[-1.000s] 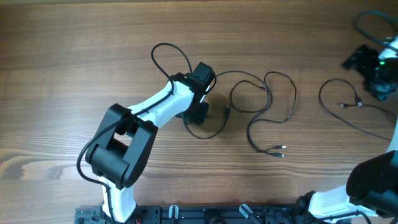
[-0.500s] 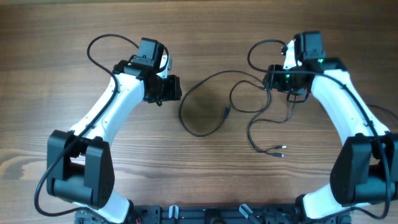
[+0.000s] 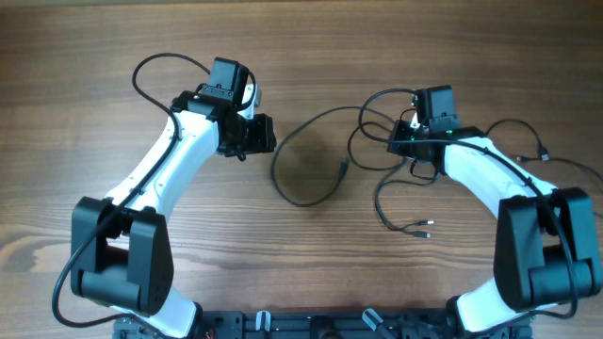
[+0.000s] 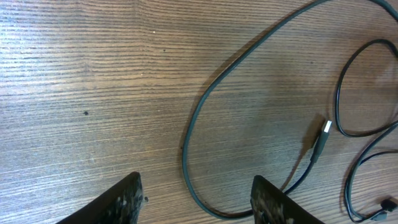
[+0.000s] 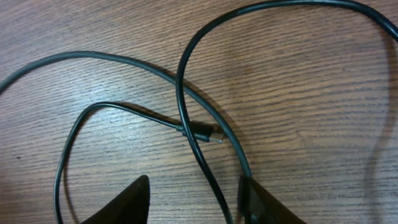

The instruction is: Untangle cables

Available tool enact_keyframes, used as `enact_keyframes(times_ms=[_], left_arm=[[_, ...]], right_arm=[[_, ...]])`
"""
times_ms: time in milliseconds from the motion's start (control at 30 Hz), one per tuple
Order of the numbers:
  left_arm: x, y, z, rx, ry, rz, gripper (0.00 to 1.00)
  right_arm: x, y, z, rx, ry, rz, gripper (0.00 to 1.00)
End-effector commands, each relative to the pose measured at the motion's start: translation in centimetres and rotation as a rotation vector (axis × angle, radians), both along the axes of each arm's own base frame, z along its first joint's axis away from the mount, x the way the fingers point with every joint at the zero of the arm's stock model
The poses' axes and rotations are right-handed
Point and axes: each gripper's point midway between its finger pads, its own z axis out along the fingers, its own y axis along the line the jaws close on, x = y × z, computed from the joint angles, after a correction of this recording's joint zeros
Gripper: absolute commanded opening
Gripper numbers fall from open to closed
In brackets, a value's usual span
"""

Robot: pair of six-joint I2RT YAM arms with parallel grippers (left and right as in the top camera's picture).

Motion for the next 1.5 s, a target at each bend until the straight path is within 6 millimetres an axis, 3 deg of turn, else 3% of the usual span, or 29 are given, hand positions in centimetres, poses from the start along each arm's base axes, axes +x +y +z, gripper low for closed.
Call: enact_keyframes(times_ms=[0, 167, 200, 267, 300, 367, 467, 500, 533, 600, 667, 700, 800, 900, 967, 1000, 1067, 1100, 1200, 1300, 1367, 1400, 1467], left_arm=[[-0.1, -0.2, 0.0, -0.012, 0.006, 0.0, 0.57], [-0.4, -0.2, -0.1, -0.008, 0.017, 0.0, 0.57], [-0.4, -0.1, -0.1, -0.008, 0.018, 0.0, 0.57], [-0.4, -0.2, -0.1, -0.009, 0.017, 0.001, 0.57], [-0.4, -0.2, -0.1, -0.008, 0.017, 0.0, 0.57], [-0.4, -0.1, -0.1, -0.008, 0.018, 0.0, 0.57], [-0.4, -0.1, -0.1, -0.008, 0.018, 0.001, 0.57], [-0.4, -0.1, -0.1, -0.008, 0.02, 0.0, 0.57], [-0.4, -0.1, -0.1, -0.007, 0.021, 0.0, 0.57], [-0.5, -0.1, -0.1, -0.007, 0.021, 0.0, 0.57], [-0.4, -0.1, -0.1, -0.007, 0.021, 0.0, 0.57], [-0.4, -0.1, -0.1, -0.007, 0.021, 0.0, 0.57], [-0.4, -0.1, -0.1, -0.007, 0.021, 0.0, 0.56], [-0.4, -0.1, -0.1, -0.007, 0.021, 0.0, 0.56], [-0.4, -0.1, -0.1, -0.008, 0.021, 0.0, 0.57], [-0.5, -0.2, -0.1, -0.009, 0.021, -0.002, 0.56], [-0.6, -0.8, 0.0, -0.013, 0.017, -0.017, 0.57], [-0.6, -1.3, 0.0, -0.018, 0.013, -0.029, 0.57], [-1.3, -2.8, 0.0, -0.017, 0.012, -0.072, 0.57], [-1.7, -3.7, 0.0, -0.018, 0.009, -0.098, 0.57], [-1.8, -3.8, 0.0, -0.018, 0.01, -0.103, 0.57], [-1.8, -3.8, 0.0, -0.018, 0.01, -0.103, 0.57], [-1.8, -3.8, 0.0, -0.018, 0.01, -0.103, 0.57]], right_arm=[[-0.3, 0.5, -0.8, -0.037, -0.001, 0.125, 0.48], [-0.9, 0.1, -2.1, -0.07, 0.038, 0.156, 0.4], [-1.1, 0.2, -2.6, -0.064, 0.053, 0.157, 0.36], [-1.1, 0.2, -2.9, -0.064, 0.059, 0.158, 0.17], [-1.0, 0.3, -2.4, -0.06, 0.051, 0.161, 0.08], [-0.1, 0.6, 0.3, -0.038, 0.017, 0.164, 0.04], [3.1, -0.7, 10.4, -0.032, -0.142, 0.136, 0.04], [4.1, -1.8, 15.3, -0.043, -0.225, 0.121, 0.04], [4.5, -2.7, 18.0, -0.053, -0.274, 0.111, 0.04], [4.8, -6.4, 25.0, -0.093, -0.408, 0.014, 0.04], [4.0, -11.2, 29.2, -0.156, -0.496, -0.118, 0.04], [3.3, -13.4, 29.8, -0.181, -0.501, -0.197, 0.04], [1.2, -19.8, 29.0, -0.233, -0.445, -0.442, 0.04], [-0.3, -23.7, 26.8, -0.216, -0.373, -0.58, 0.04], [-0.7, -24.3, 25.0, -0.196, -0.311, -0.61, 0.04], [-0.1, -22.9, 23.7, -0.12, -0.277, -0.554, 0.04], [1.2, -19.5, 23.1, -0.024, -0.279, -0.341, 0.04], [1.2, -19.5, 23.0, -0.027, -0.272, -0.348, 0.04], [0.6, -21.9, 22.8, -0.128, -0.253, -0.441, 0.04], [-2.5, -27.1, 22.7, -0.302, -0.195, -0.679, 0.04], [-3.7, -28.9, 22.7, -0.308, -0.185, -0.753, 0.05], [-3.9, -29.2, 22.5, -0.258, -0.189, -0.796, 0.26], [-3.2, -26.8, 21.7, -0.109, -0.177, -0.716, 0.87]])
